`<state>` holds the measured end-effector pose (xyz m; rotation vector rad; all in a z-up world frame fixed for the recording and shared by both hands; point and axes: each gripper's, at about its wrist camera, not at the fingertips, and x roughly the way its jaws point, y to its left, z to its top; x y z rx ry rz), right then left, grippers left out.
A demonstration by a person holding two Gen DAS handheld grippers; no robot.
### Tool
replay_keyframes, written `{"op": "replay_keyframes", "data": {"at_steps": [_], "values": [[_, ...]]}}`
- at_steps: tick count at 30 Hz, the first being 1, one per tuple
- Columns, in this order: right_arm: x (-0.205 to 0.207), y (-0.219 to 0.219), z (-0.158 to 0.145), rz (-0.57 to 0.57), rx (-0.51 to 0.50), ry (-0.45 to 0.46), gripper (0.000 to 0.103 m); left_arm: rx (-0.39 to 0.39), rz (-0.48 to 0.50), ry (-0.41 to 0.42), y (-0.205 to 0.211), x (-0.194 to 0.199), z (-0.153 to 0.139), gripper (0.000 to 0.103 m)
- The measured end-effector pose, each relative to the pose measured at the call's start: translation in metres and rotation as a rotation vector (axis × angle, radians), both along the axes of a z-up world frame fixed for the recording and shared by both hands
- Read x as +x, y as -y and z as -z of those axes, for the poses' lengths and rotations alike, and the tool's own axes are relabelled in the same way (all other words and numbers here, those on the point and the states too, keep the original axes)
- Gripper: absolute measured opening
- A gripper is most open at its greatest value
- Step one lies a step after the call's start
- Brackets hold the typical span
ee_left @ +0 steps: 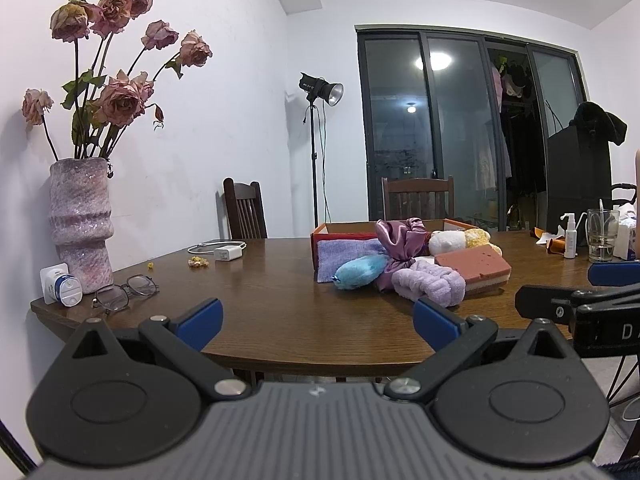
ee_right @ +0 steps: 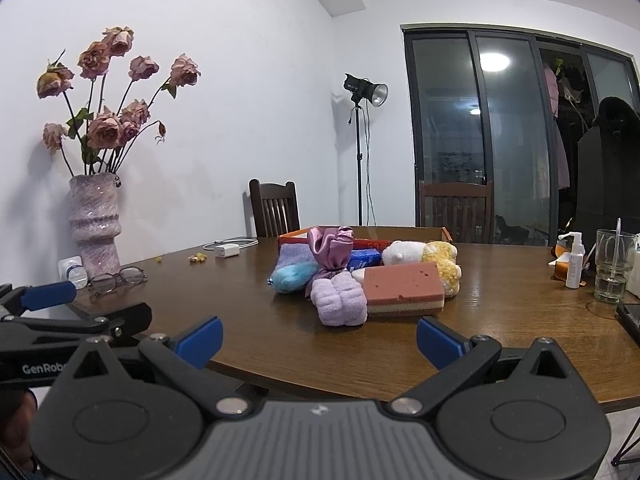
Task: Organize soft objects
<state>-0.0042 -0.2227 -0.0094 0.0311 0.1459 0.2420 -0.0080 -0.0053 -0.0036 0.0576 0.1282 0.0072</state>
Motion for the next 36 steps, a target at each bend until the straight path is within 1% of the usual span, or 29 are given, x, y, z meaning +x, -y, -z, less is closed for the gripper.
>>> {"op": "replay_keyframes", "data": {"at_steps": [10,15,18,20,22,25,26,28,31,33,36], "values": [[-0.001,0.000,0.001,-0.002,0.001,-0.001,0.103,0.003,0.001,-0.007,0.001,0.001,0.001,0.103],[0.000,0.007,-0.003,-0.001,0.031,-0.001,0.103,-0.002,0.003,-0.043,0.000,0.007,0.003,0.103],[0.004,0.015,-0.005,-0.007,0.056,-0.007,0.103,0.006,-0.002,-0.047,-0.001,0.012,0.004,0.103],[0.010,0.022,-0.007,-0.005,0.078,-0.005,0.103,0.015,-0.018,-0.035,-0.002,0.018,0.004,0.103],[0.019,0.032,-0.009,0.003,0.093,-0.008,0.103,0.011,-0.022,-0.040,-0.003,0.026,0.002,0.103],[0.037,0.050,-0.015,0.024,0.114,-0.029,0.103,-0.044,-0.002,-0.097,0.000,0.047,-0.003,0.103],[0.044,0.057,-0.017,0.028,0.122,-0.033,0.103,-0.059,0.009,-0.100,0.003,0.053,-0.005,0.103],[0.059,0.070,-0.023,0.039,0.119,-0.039,0.103,-0.066,0.034,-0.080,0.017,0.069,-0.014,0.103],[0.090,0.082,-0.031,0.072,0.063,-0.059,0.103,-0.091,0.069,-0.042,0.039,0.093,-0.030,0.103],[0.111,0.089,-0.035,0.073,0.033,-0.080,0.103,-0.113,0.115,-0.066,0.054,0.114,-0.038,0.103],[0.145,0.102,-0.035,0.060,0.052,-0.117,0.103,-0.154,0.179,-0.126,0.075,0.147,-0.046,0.103]]}}
